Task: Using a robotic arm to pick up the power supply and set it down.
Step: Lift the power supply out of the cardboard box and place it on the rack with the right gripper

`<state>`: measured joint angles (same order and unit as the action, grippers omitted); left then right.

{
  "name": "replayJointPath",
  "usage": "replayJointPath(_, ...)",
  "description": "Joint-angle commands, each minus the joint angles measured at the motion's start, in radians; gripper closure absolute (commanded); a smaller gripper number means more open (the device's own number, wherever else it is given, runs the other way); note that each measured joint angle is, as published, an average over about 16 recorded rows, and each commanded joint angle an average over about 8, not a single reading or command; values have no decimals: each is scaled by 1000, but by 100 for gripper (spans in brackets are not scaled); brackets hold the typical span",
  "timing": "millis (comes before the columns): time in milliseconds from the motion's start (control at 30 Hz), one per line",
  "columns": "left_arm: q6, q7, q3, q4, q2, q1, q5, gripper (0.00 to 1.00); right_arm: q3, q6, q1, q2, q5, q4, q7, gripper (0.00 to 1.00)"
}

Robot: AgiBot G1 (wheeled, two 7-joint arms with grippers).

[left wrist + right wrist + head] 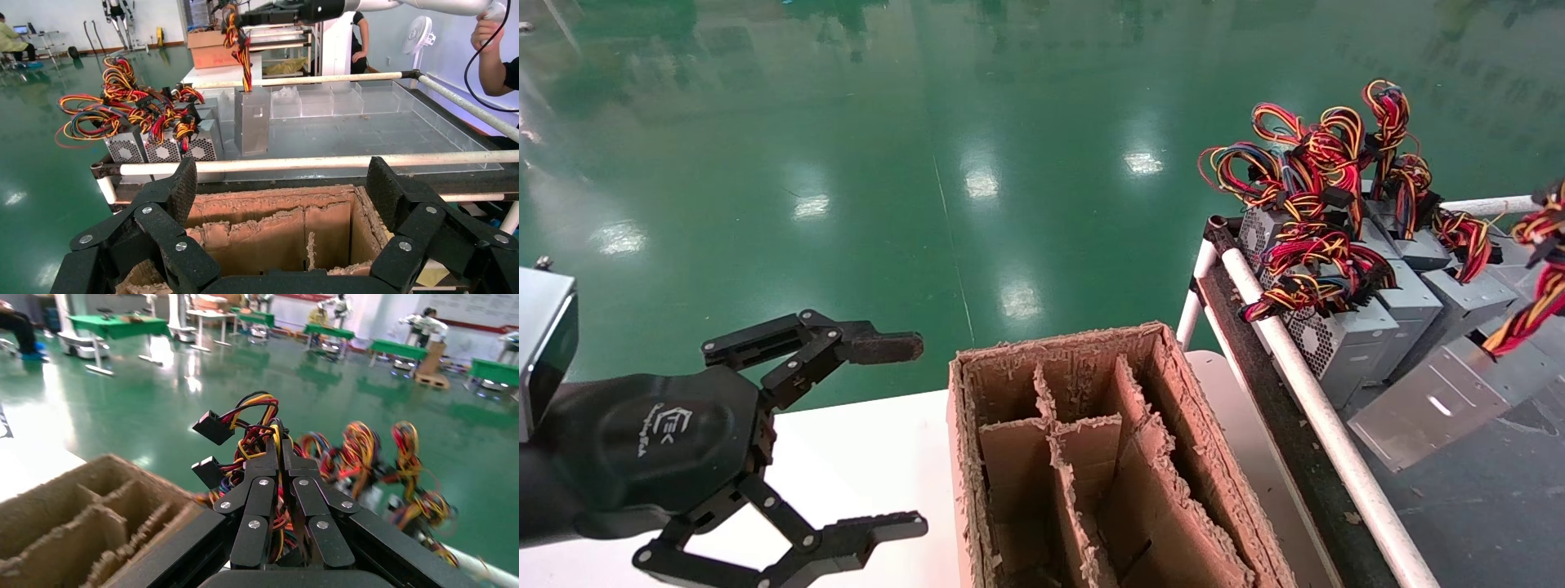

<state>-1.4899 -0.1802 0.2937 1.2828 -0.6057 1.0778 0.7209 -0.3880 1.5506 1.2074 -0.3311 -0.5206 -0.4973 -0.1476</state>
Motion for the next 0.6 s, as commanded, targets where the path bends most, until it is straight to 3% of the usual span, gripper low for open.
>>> replayJointPath(33, 0, 0, 0, 0, 0, 0, 0, 0, -4, -6, -8, -2, -4, 20, -13, 100)
replayJointPath(500, 0, 0, 1, 0, 0, 0, -1, 0, -52, -57, 100, -111, -101, 117, -55, 100)
replayJointPath(533, 0, 0, 1, 0, 0, 0, -1, 0, -57, -62, 111, -119, -111, 126, -58, 97)
replayJointPath(600, 0, 1, 1, 0, 0, 0, -1, 0, -67, -71, 132, -135, -132, 144, -63, 73)
